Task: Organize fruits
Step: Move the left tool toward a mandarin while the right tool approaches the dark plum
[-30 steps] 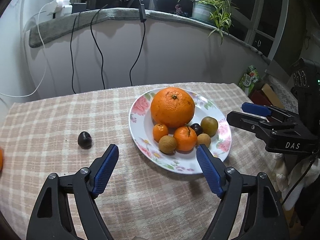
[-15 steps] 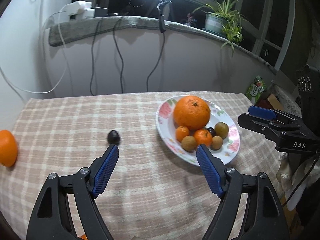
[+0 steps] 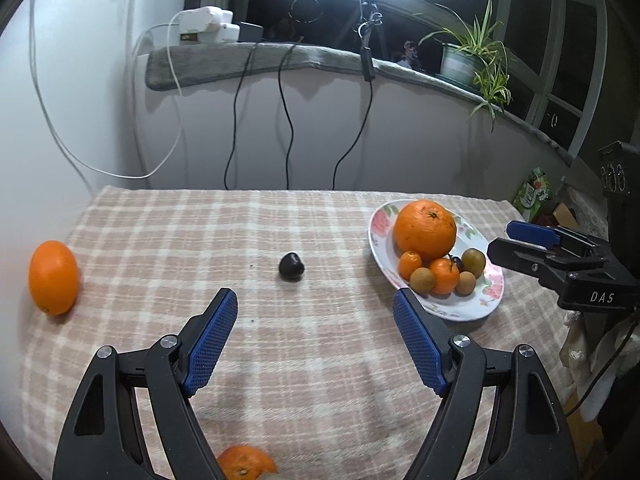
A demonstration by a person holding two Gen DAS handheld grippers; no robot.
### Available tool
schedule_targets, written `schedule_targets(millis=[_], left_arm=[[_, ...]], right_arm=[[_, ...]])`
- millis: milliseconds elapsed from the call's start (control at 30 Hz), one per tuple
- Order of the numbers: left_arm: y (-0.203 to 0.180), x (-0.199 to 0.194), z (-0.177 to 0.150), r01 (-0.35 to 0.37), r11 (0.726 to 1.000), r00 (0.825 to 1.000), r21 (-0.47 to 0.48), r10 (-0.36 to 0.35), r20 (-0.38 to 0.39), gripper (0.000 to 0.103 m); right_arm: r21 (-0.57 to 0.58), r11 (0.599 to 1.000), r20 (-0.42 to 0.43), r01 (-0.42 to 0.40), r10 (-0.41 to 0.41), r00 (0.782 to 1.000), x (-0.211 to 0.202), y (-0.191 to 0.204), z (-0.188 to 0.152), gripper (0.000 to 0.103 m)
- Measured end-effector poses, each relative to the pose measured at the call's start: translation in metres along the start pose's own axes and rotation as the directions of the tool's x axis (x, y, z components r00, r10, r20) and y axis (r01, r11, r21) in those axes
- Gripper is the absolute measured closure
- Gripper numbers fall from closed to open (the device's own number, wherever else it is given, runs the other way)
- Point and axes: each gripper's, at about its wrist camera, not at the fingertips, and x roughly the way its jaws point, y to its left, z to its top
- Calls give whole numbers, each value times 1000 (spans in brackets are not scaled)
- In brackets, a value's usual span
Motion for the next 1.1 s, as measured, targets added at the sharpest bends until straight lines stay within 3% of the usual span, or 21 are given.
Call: schedule_targets(millis=[300, 767, 1100], left_arm=[[7, -12, -3, -22, 1000, 1000, -2, 22, 19, 23], [36, -30, -13, -60, 997, 997, -56, 62, 37, 23], [71, -62, -33, -95, 988, 994, -125, 102, 51, 25]], right_arm=[[-18, 999, -10, -42, 41, 999, 5, 15, 3, 16], [-145, 989, -30, -17, 13, 999, 16, 48, 8, 16], [-170, 982, -26, -86, 82, 996, 25, 66, 12, 16]])
